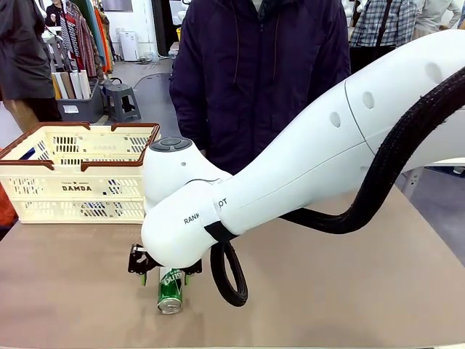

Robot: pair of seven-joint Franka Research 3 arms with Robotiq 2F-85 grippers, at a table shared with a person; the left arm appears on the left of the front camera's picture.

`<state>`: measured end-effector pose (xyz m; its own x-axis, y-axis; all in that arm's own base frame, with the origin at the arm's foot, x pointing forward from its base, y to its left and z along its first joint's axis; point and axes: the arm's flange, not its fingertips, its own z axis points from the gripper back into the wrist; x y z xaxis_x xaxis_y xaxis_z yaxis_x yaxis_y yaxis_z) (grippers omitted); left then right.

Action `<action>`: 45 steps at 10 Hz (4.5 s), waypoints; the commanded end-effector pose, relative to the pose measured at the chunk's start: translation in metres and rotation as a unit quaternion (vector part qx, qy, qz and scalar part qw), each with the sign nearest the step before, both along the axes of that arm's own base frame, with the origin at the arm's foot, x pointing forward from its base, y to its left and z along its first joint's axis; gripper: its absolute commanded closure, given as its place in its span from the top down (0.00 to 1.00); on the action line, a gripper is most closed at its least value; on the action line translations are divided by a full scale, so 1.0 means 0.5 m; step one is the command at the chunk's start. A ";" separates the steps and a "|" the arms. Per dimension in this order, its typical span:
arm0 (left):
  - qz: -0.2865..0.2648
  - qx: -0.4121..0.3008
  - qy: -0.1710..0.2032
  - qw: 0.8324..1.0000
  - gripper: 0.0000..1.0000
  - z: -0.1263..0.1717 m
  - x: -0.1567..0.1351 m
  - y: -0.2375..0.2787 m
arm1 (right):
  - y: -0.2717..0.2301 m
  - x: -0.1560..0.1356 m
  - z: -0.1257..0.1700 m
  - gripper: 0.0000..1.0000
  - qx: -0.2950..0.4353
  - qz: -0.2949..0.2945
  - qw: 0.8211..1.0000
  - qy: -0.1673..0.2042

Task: Place the drinks into the Shopping basket.
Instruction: Pick up one drink and place it into the Shopping basket.

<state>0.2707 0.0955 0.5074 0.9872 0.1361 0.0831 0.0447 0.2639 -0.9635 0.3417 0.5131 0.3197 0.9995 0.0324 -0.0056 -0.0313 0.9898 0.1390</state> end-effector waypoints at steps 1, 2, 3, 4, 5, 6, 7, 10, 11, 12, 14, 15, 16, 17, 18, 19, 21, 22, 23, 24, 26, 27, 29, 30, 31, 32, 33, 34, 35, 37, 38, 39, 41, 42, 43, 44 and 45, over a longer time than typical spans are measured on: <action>-0.002 -0.002 -0.003 1.000 1.00 0.004 -0.003 0.002 | -0.014 -0.016 0.042 1.00 -0.016 -0.015 1.000 -0.019; -0.002 -0.002 -0.003 1.000 1.00 0.004 -0.003 0.002 | -0.063 -0.038 0.097 1.00 -0.009 -0.008 1.000 -0.017; -0.002 -0.002 -0.003 1.000 1.00 0.004 -0.003 0.002 | -0.149 -0.071 0.173 1.00 -0.015 -0.010 0.999 -0.026; -0.002 -0.002 -0.003 1.000 1.00 0.004 -0.003 0.002 | -0.276 -0.108 0.261 1.00 -0.012 -0.014 1.000 -0.017; -0.002 -0.002 -0.003 1.000 1.00 0.004 -0.003 0.002 | -0.389 -0.129 0.318 1.00 0.005 -0.001 1.000 0.015; -0.002 -0.002 -0.003 1.000 1.00 0.004 -0.003 0.002 | -0.494 -0.133 0.351 1.00 0.044 0.002 0.998 0.048; -0.002 -0.002 -0.003 1.000 1.00 0.004 -0.003 0.002 | -0.573 -0.129 0.366 1.00 0.095 0.006 0.993 0.067; -0.002 -0.002 -0.003 1.000 1.00 0.004 -0.003 0.002 | -0.825 -0.094 0.371 1.00 0.285 0.006 0.950 0.130; -0.002 -0.002 -0.003 1.000 1.00 0.004 -0.003 0.002 | -0.904 -0.086 0.363 1.00 0.356 0.010 0.924 0.141; -0.002 -0.002 -0.003 1.000 1.00 0.004 -0.003 0.002 | -0.983 -0.083 0.345 1.00 0.427 -0.008 0.894 0.133; -0.002 -0.002 -0.003 1.000 1.00 0.004 -0.003 0.002 | -1.105 -0.112 0.295 1.00 0.524 -0.072 0.845 0.080; -0.002 -0.002 -0.003 1.000 1.00 0.004 -0.003 0.002 | -1.138 -0.134 0.274 1.00 0.554 -0.107 0.825 0.024; -0.002 -0.002 -0.003 1.000 1.00 0.004 -0.003 0.002 | -1.156 -0.155 0.256 1.00 0.556 -0.163 0.814 -0.035; -0.002 -0.002 -0.003 1.000 1.00 0.004 -0.003 0.002 | -1.143 -0.119 0.298 1.00 0.514 -0.088 0.849 0.080; -0.002 -0.002 -0.003 1.000 1.00 0.004 -0.003 0.002 | -1.143 -0.119 0.298 1.00 0.514 -0.088 0.849 0.080; -0.002 -0.002 -0.003 1.000 1.00 0.004 -0.003 0.002 | -1.143 -0.119 0.298 1.00 0.514 -0.088 0.849 0.080; -0.002 -0.002 -0.003 1.000 1.00 0.004 -0.003 0.002 | -1.143 -0.119 0.298 1.00 0.514 -0.088 0.849 0.080; -0.002 -0.002 -0.003 1.000 1.00 0.004 -0.003 0.002 | -1.143 -0.119 0.298 1.00 0.514 -0.088 0.849 0.080; 0.000 0.000 0.000 1.000 1.00 0.000 0.000 0.000 | -1.143 -0.119 0.298 1.00 0.514 -0.088 0.849 0.080; 0.018 0.091 0.064 0.994 1.00 0.057 -0.005 -0.055 | -1.143 -0.119 0.298 1.00 0.514 -0.088 0.849 0.080; -0.021 0.265 0.095 0.959 1.00 0.119 -0.004 -0.274 | -1.143 -0.119 0.298 1.00 0.514 -0.088 0.849 0.080; -0.051 0.341 0.101 0.933 1.00 0.112 0.012 -0.391 | -1.143 -0.119 0.298 1.00 0.514 -0.088 0.849 0.080; -0.038 0.495 0.078 0.864 1.00 0.059 0.042 -0.605 | -1.143 -0.119 0.298 1.00 0.514 -0.088 0.849 0.080; -0.074 0.531 0.058 0.842 1.00 0.023 0.055 -0.672 | -1.143 -0.119 0.298 1.00 0.514 -0.088 0.849 0.080; -0.093 0.564 0.041 0.819 1.00 -0.016 0.068 -0.717 | -1.143 -0.119 0.298 1.00 0.514 -0.088 0.849 0.080; -0.085 0.597 0.024 0.797 1.00 -0.052 0.071 -0.750 | -1.143 -0.119 0.298 1.00 0.514 -0.088 0.849 0.080; -0.072 0.618 0.014 0.782 1.00 -0.059 0.067 -0.759 | -1.143 -0.119 0.298 1.00 0.514 -0.088 0.849 0.080; -0.053 0.597 -0.009 0.800 1.00 -0.050 0.068 -0.762 | -1.143 -0.119 0.298 1.00 0.514 -0.088 0.849 0.080; -0.107 0.597 0.009 0.795 1.00 -0.084 0.044 -0.777 | -1.143 -0.119 0.298 1.00 0.514 -0.088 0.849 0.080; -0.107 0.597 0.009 0.795 1.00 -0.084 0.044 -0.777 | -1.143 -0.119 0.298 1.00 0.514 -0.088 0.849 0.080; -0.107 0.597 0.009 0.795 1.00 -0.084 0.044 -0.777 | -1.143 -0.119 0.298 1.00 0.514 -0.088 0.849 0.080; -0.112 0.597 0.002 0.795 1.00 -0.088 0.054 -0.784 | -1.143 -0.119 0.298 1.00 0.514 -0.088 0.849 0.080; -0.007 0.611 0.035 0.791 1.00 -0.183 0.063 -0.798 | -1.143 -0.119 0.298 1.00 0.514 -0.088 0.849 0.080; 0.024 0.610 0.043 0.791 1.00 -0.217 0.061 -0.803 | -1.143 -0.119 0.298 1.00 0.514 -0.088 0.849 0.080; 0.056 0.609 0.042 0.790 1.00 -0.246 0.063 -0.808 | -1.143 -0.119 0.298 1.00 0.514 -0.088 0.849 0.080; 0.073 0.610 0.048 0.787 1.00 -0.280 0.065 -0.807 | -1.143 -0.119 0.298 1.00 0.514 -0.088 0.849 0.080; 0.077 0.609 0.041 0.788 1.00 -0.320 0.073 -0.806 | -1.143 -0.119 0.298 1.00 0.514 -0.088 0.849 0.080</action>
<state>0.2979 -0.3001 0.3638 0.9841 0.1024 0.1452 -0.1008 0.9947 -0.0179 0.2827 -0.0541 0.4663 0.9738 -0.0630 -0.2183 0.2269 0.3192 0.9201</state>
